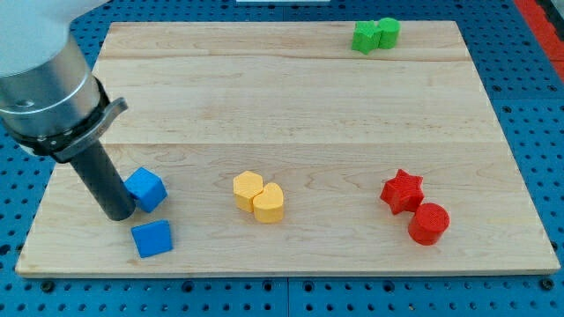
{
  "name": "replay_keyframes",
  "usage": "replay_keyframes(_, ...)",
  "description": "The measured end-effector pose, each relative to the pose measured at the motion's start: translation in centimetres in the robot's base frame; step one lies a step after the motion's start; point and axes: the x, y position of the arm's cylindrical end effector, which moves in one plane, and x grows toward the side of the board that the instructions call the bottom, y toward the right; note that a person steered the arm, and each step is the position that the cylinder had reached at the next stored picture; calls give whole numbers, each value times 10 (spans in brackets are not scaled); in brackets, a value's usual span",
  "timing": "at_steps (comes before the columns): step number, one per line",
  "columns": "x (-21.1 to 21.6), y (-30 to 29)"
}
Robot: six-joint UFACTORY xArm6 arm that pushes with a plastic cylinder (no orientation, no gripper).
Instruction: Drag the arm to the top left of the yellow hexagon
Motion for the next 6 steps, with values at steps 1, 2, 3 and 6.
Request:
replay_keyframes(1,0,-10)
replay_keyframes(2,-37,-68)
replay_keyframes(3,-92,-80)
replay_keyframes(6,-167,47)
